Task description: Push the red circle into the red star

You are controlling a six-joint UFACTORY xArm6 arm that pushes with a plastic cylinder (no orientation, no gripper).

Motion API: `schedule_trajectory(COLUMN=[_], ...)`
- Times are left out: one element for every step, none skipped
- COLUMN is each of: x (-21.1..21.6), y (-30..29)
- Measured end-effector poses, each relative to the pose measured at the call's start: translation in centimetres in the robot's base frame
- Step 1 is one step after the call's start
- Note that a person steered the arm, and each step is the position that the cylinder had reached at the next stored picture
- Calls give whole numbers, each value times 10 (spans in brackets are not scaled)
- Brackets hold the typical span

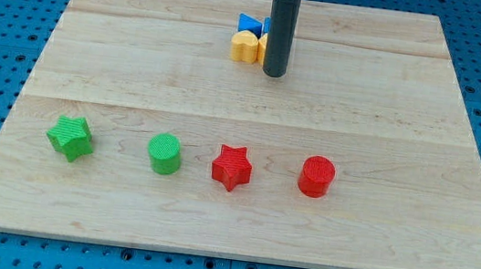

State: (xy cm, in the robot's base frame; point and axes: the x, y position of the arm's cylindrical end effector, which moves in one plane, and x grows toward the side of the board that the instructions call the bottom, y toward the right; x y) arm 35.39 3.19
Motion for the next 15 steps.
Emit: schedule_trajectory(x=[0,0,0,0,37,112,155,183,189,191,232,234,204,180,159], y=[0,0,0,0,51,130,101,59,5,3,-37,-108,-104,-104,-91])
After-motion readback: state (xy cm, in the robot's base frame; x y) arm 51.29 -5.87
